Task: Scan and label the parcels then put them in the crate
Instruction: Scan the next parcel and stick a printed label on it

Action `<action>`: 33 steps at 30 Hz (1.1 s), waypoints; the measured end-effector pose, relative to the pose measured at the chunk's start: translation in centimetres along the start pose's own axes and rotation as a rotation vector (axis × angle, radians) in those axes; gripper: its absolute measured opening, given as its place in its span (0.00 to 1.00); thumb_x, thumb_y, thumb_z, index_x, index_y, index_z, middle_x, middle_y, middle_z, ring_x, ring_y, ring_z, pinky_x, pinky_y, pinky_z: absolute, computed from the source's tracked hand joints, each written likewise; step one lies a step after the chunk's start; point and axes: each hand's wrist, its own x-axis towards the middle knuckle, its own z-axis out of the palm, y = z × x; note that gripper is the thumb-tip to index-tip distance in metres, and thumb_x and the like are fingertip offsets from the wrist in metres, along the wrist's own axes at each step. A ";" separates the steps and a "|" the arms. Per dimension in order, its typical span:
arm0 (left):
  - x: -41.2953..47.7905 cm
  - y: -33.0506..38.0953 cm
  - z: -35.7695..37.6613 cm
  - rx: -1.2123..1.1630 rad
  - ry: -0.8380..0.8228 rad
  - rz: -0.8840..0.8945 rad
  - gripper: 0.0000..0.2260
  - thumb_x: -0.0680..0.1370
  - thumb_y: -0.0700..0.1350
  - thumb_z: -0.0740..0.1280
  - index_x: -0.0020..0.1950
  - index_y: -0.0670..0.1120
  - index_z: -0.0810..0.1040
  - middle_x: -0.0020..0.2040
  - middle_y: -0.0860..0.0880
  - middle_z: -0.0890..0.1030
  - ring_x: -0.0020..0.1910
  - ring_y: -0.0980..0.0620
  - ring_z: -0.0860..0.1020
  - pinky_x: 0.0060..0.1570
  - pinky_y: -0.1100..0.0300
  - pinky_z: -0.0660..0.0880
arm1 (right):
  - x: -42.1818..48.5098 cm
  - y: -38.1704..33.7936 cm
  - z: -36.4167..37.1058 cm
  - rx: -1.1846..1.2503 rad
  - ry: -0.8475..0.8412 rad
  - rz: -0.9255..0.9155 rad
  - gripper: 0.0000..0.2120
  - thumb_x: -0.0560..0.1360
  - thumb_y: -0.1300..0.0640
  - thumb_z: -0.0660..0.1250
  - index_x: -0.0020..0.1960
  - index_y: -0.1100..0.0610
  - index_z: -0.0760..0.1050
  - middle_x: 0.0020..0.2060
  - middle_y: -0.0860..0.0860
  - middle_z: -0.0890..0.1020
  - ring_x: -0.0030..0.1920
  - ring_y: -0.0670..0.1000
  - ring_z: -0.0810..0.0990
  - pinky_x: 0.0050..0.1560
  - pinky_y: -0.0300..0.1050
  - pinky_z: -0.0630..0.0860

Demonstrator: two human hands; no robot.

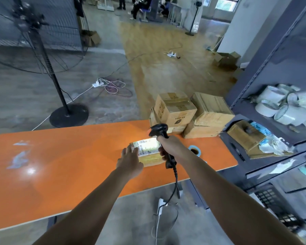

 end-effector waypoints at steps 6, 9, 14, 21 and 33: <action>0.0 0.8 0.2 -0.006 0.004 -0.005 0.27 0.77 0.46 0.64 0.75 0.46 0.59 0.78 0.47 0.52 0.75 0.44 0.53 0.67 0.45 0.67 | 0.0 0.7 -0.7 0.025 0.018 -0.003 0.09 0.78 0.53 0.63 0.45 0.60 0.71 0.33 0.54 0.76 0.30 0.52 0.74 0.30 0.43 0.74; 0.4 1.7 0.3 0.003 0.001 -0.017 0.29 0.78 0.47 0.63 0.77 0.47 0.56 0.78 0.46 0.49 0.76 0.43 0.51 0.68 0.44 0.66 | 0.8 1.2 -1.9 0.041 0.043 -0.002 0.08 0.77 0.55 0.62 0.44 0.60 0.72 0.33 0.54 0.76 0.30 0.52 0.74 0.31 0.44 0.74; 1.7 3.7 0.7 0.028 0.025 -0.024 0.29 0.79 0.49 0.63 0.77 0.47 0.56 0.78 0.46 0.51 0.77 0.43 0.50 0.67 0.45 0.66 | 3.4 3.1 -4.9 0.067 0.070 0.033 0.06 0.78 0.58 0.61 0.46 0.60 0.72 0.35 0.55 0.75 0.32 0.53 0.75 0.33 0.46 0.75; 4.4 7.4 2.5 0.059 0.028 -0.121 0.28 0.78 0.48 0.62 0.76 0.48 0.57 0.77 0.46 0.52 0.75 0.43 0.54 0.65 0.46 0.67 | 10.5 7.6 -9.0 -0.124 0.023 0.085 0.08 0.75 0.58 0.63 0.49 0.62 0.74 0.39 0.58 0.77 0.38 0.56 0.78 0.40 0.51 0.72; 5.9 11.2 6.0 0.043 0.130 -0.240 0.29 0.77 0.45 0.64 0.76 0.47 0.59 0.78 0.45 0.53 0.76 0.44 0.53 0.68 0.46 0.65 | 17.2 11.6 -8.4 -0.478 -0.120 0.035 0.05 0.78 0.59 0.64 0.51 0.61 0.73 0.38 0.54 0.75 0.39 0.53 0.74 0.35 0.43 0.69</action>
